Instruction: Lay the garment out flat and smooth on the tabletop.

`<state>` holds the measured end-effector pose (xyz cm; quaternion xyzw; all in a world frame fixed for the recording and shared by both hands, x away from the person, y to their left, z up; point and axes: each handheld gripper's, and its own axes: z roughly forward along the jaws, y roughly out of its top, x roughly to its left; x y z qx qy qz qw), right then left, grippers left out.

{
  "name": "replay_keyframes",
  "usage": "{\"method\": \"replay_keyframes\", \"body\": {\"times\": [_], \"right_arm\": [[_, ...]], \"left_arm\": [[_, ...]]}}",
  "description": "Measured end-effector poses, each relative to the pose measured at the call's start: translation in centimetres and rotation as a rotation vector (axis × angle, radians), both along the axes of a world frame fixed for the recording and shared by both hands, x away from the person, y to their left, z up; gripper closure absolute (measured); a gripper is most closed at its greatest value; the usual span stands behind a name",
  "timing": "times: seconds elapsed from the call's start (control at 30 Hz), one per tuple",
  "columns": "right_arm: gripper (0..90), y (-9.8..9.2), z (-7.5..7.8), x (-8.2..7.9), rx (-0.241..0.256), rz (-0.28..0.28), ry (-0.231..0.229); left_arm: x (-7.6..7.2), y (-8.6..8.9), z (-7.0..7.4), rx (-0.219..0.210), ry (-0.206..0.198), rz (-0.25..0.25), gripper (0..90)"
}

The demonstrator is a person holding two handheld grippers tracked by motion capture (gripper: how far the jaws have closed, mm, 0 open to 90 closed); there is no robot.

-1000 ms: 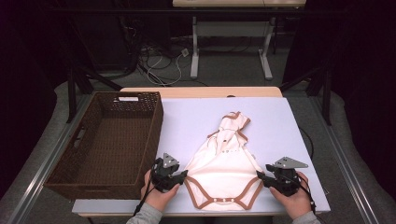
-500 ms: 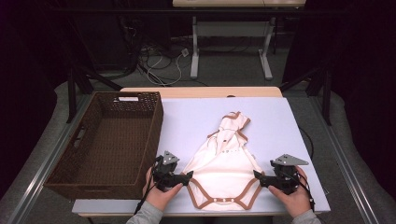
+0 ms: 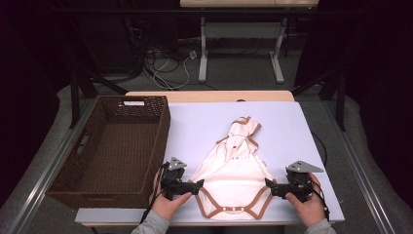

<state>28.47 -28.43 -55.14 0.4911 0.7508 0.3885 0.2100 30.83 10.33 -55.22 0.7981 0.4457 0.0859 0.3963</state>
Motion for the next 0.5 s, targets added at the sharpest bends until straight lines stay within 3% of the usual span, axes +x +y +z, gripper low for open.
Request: {"method": "replay_keyframes", "body": {"times": [0.23,0.5], "right_arm": [[1.3,0.0,-0.03,0.15,-0.017,-0.005,0.006],[0.2,0.09,-0.01,0.46,-0.027,0.011,0.01]], "left_arm": [[0.18,0.09,0.03,-0.001,0.012,0.001,0.3],[0.68,-0.06,0.08,-0.001,0.021,-0.004,0.3]]}}
